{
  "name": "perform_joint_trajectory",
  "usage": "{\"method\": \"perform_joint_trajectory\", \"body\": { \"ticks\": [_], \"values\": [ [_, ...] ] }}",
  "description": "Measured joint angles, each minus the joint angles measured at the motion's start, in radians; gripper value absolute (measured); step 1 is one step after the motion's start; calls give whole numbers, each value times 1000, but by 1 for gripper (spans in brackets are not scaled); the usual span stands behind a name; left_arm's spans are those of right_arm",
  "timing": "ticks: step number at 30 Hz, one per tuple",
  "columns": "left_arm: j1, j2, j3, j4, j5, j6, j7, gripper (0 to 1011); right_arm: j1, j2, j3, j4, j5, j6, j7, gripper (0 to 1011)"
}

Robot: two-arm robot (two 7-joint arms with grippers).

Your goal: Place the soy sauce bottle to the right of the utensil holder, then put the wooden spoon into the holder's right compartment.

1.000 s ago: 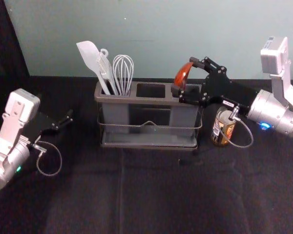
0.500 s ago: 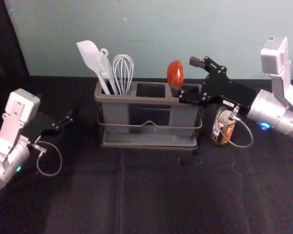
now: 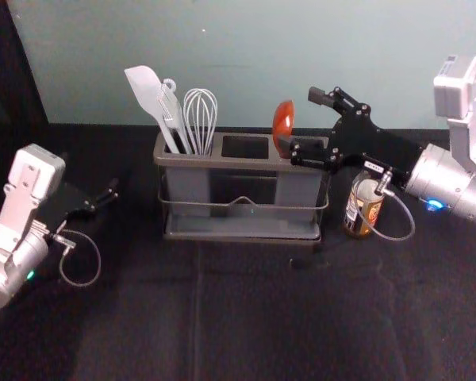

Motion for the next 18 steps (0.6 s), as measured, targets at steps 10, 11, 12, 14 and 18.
{"method": "perform_joint_trajectory", "body": {
  "ticks": [10, 11, 12, 14, 18],
  "values": [
    [0, 0, 0, 0, 0, 0, 0, 1005, -72, 30, 46, -140, 0, 61, -96, 1002],
    [0, 0, 0, 0, 0, 0, 0, 1005, -78, 32, 51, -150, 2, 63, -103, 1003],
    [0, 0, 0, 0, 0, 0, 0, 1005, -87, 35, 58, -163, 4, 67, -110, 1002],
    [0, 0, 0, 0, 0, 0, 0, 1005, -110, 44, 77, -194, 12, 73, -127, 1002],
    [0, 0, 0, 0, 0, 0, 0, 1005, -168, 64, 125, -258, 32, 88, -165, 1002]
  ]
}}
